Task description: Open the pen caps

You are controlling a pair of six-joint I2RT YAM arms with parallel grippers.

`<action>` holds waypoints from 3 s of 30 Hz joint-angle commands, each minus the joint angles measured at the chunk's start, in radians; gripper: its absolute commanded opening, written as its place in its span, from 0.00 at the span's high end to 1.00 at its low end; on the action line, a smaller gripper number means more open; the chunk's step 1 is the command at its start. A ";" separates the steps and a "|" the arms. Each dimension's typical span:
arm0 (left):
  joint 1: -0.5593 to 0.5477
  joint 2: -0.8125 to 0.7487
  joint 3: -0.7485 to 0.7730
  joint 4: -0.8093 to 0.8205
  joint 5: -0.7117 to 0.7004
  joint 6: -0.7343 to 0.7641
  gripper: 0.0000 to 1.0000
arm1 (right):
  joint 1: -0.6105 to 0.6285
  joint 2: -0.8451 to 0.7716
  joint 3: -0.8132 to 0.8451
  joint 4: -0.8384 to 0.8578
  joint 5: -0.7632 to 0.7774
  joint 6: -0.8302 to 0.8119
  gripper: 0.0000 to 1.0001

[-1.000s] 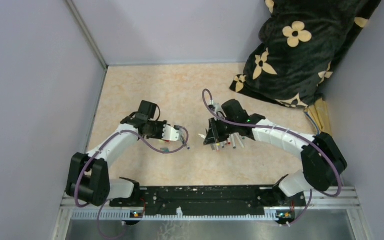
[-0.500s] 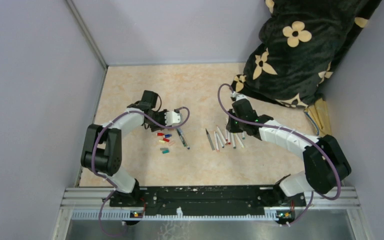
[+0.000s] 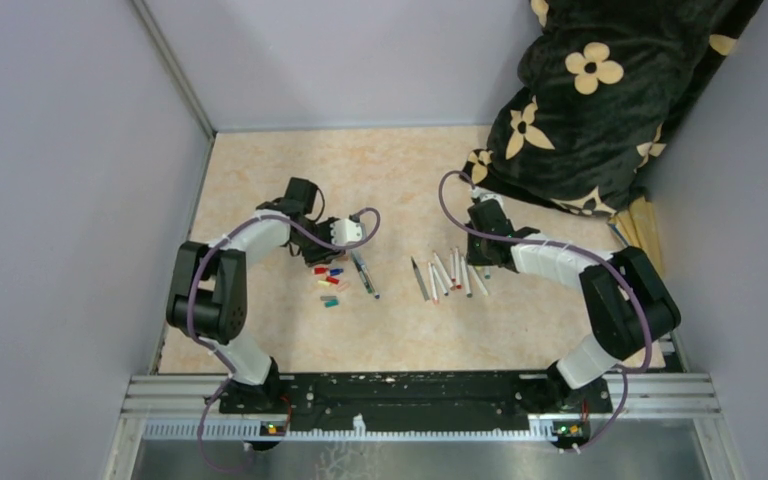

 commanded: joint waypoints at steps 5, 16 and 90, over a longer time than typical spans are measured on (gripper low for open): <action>0.025 -0.080 0.104 -0.133 0.147 -0.069 0.51 | -0.020 0.064 0.031 0.044 0.035 -0.037 0.90; 0.094 -0.187 0.158 -0.260 0.286 -0.098 0.47 | -0.021 0.066 0.043 0.024 0.031 -0.051 0.72; 0.544 -0.205 0.109 -0.474 0.552 0.026 0.33 | 0.517 0.394 0.548 0.022 -0.009 -0.009 0.66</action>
